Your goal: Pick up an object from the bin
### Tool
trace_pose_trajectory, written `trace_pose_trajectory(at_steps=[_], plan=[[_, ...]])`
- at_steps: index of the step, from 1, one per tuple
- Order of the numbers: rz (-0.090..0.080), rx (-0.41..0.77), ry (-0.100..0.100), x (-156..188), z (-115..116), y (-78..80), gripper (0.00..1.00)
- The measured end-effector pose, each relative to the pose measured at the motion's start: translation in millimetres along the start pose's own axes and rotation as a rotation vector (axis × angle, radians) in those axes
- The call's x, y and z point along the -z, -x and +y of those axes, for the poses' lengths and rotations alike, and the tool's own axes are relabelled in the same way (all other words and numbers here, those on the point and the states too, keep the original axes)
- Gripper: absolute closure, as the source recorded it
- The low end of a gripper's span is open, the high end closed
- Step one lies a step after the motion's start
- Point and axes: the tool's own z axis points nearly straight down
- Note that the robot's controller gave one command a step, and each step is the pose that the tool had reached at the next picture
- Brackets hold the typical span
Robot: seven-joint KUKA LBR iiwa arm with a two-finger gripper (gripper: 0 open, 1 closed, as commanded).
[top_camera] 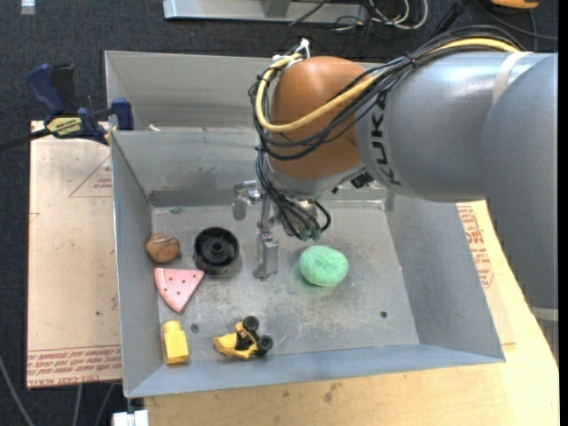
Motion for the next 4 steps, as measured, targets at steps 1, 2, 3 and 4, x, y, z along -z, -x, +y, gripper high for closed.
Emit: trace_pose_trajectory(at_steps=[1, 2, 3, 4], plan=[[0.009, 0.190, 0.002, -27, 15, 17.9, 0.00], [0.003, 0.423, 0.001, -45, 17, 27.7, 0.00], [0.008, 0.396, 0.003, -79, 20, 23.6, 0.00], [-0.009, 0.663, 0.001, -95, 31, 37.6, 1.00]])
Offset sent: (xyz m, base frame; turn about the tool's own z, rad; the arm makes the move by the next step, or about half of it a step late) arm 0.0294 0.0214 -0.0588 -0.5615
